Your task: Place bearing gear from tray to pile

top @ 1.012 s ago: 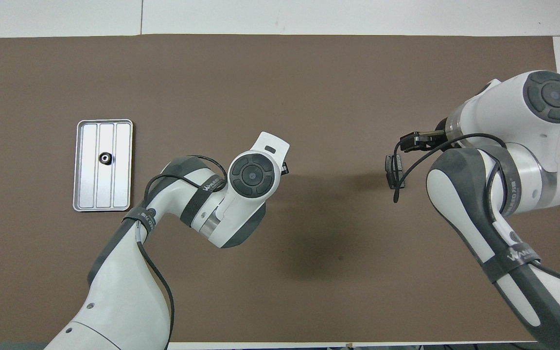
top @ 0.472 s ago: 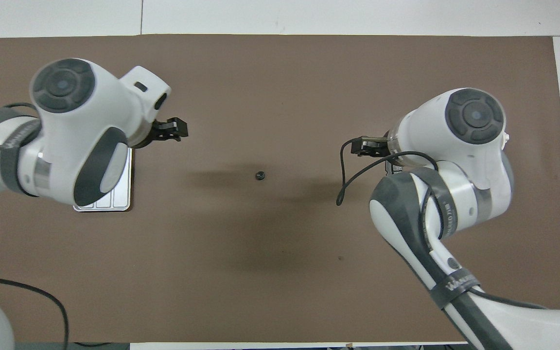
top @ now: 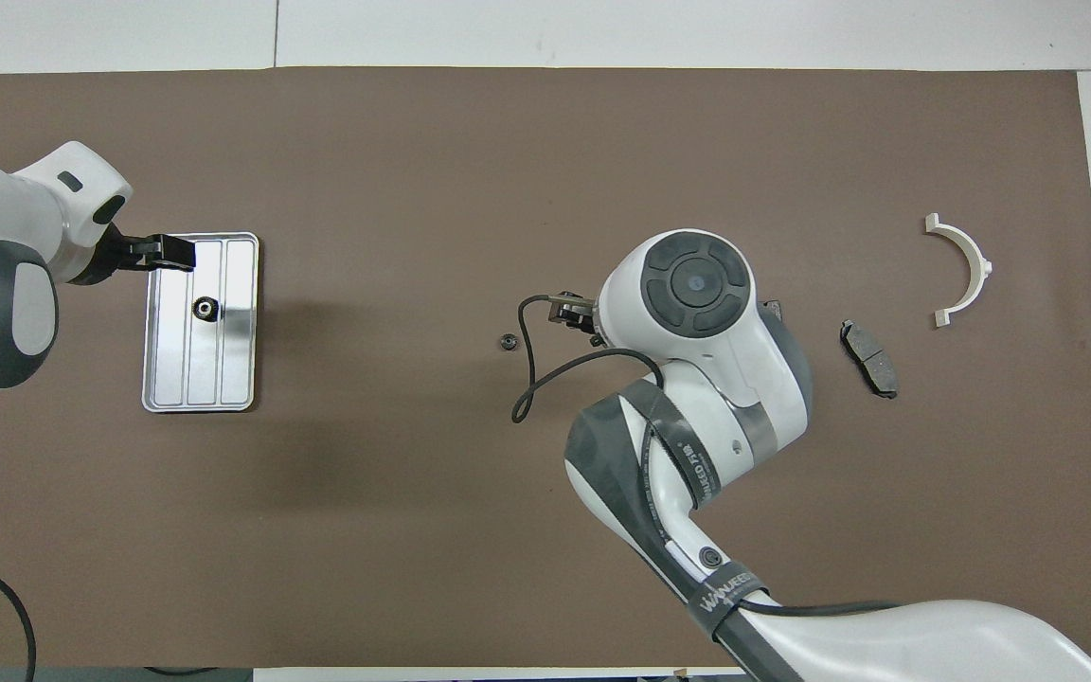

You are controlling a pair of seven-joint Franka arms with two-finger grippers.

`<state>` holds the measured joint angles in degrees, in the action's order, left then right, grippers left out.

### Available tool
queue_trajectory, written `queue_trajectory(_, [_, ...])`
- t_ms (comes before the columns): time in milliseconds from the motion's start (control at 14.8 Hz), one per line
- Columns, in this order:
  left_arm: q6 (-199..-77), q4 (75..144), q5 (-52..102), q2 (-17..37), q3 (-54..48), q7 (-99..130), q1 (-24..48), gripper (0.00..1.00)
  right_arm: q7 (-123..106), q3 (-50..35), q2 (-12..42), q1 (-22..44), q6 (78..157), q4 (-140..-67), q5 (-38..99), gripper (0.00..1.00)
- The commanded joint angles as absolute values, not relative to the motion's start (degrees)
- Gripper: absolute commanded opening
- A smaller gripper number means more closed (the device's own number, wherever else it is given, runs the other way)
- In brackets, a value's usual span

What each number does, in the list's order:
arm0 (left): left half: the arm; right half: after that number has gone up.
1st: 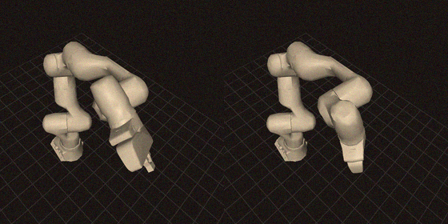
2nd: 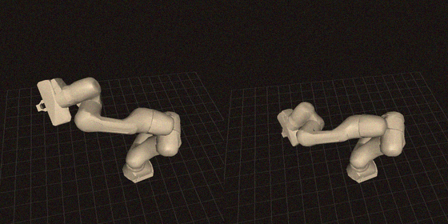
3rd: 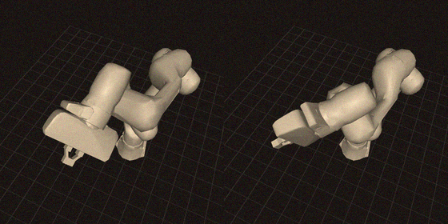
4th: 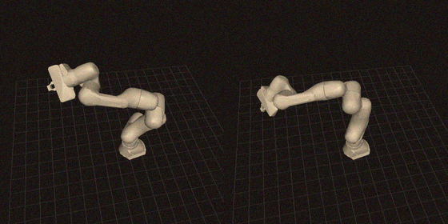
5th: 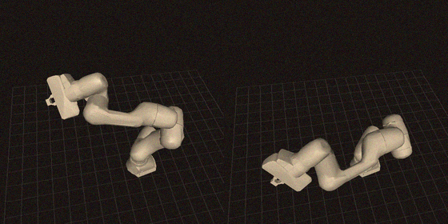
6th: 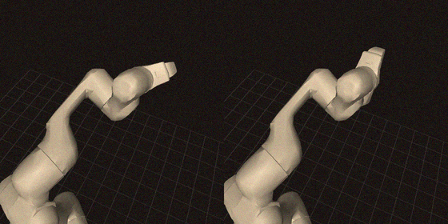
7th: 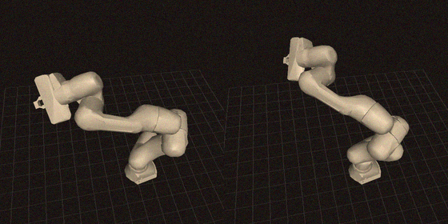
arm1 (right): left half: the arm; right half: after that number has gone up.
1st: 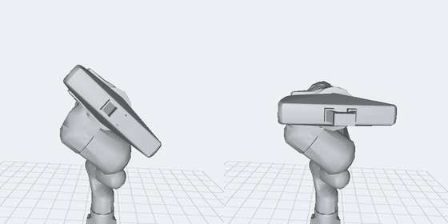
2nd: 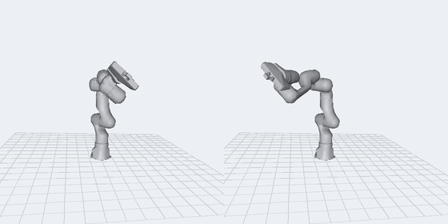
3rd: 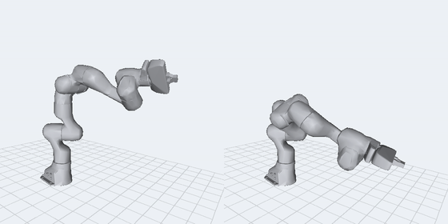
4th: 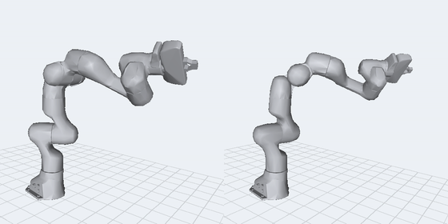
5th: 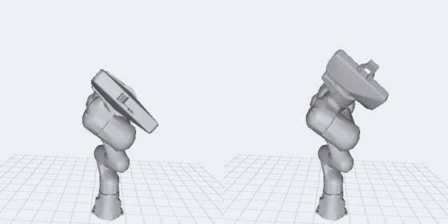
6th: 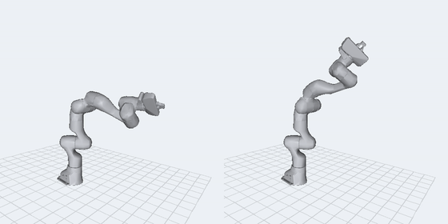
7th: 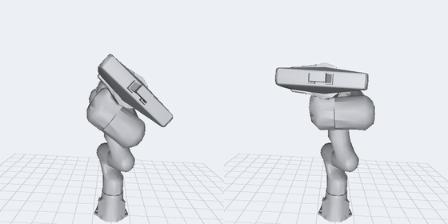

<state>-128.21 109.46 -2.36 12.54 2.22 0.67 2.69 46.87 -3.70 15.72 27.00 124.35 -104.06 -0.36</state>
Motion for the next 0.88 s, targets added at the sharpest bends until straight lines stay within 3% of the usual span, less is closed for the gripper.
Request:
queue_trajectory(0, [-131.7, 112.1, -1.8, 13.8, 1.5, 0.2, 2.8, 1.00, 52.4, -3.4, 20.4, 29.3, 123.3, -98.2, -2.5, 1.00])
queue_trajectory(405, [-135.8, 117.7, -1.8, 13.5, 1.4, -1.0, 2.7, 1.00, 61.6, -3.5, 34.7, 34.8, 120.1, -84.9, -8.9, 1.00])
queue_trajectory(809, [-139.1, 120.1, -1.8, 14.3, 1.4, -3.3, 1.0, 1.00, 61.8, -3.6, 38.0, 34.7, 121.0, -82.3, -8.4, 0.95])
